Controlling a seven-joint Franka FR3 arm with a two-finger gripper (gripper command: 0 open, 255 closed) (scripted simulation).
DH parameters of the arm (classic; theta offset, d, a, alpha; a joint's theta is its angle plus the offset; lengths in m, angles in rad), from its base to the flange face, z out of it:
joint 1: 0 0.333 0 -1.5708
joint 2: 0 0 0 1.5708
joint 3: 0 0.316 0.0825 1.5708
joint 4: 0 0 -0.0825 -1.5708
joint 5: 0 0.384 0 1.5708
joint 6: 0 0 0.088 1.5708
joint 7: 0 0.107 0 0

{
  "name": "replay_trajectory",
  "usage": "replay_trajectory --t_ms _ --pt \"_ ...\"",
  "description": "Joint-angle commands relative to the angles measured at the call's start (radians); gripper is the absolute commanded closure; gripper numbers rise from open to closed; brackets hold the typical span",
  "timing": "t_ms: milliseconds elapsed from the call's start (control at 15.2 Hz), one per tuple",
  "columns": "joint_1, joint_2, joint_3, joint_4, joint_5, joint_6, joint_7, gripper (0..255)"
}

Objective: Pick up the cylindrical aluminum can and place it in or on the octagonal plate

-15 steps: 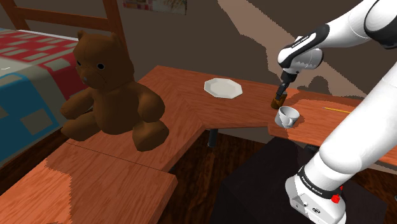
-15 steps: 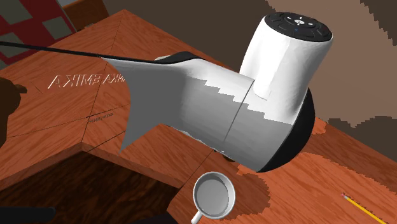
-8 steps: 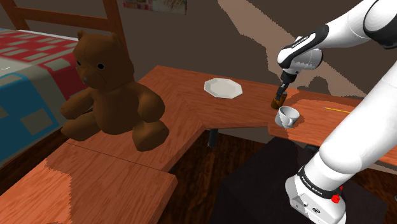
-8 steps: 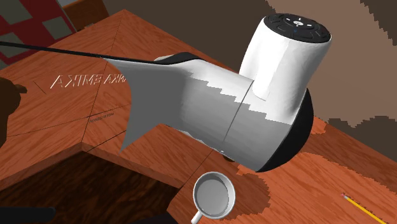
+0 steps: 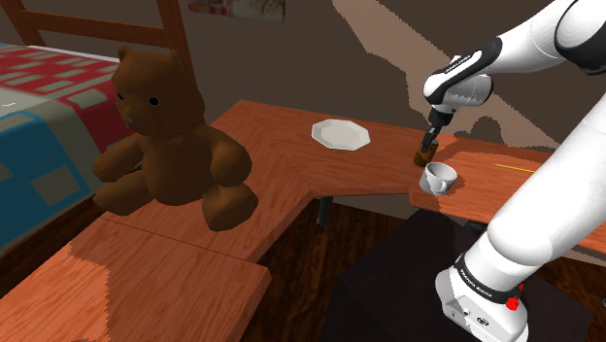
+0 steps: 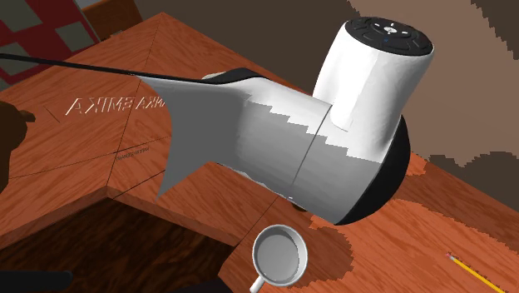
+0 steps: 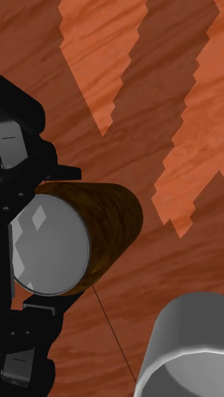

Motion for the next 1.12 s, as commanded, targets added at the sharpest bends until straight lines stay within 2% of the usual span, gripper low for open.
replay_trajectory --t_ms 0,1056 --pt "0.000 0.000 0.000 -0.001 0.000 -0.001 0.000 255" --pt "-0.001 -0.146 0.016 0.096 -0.098 -0.222 0.073 255"
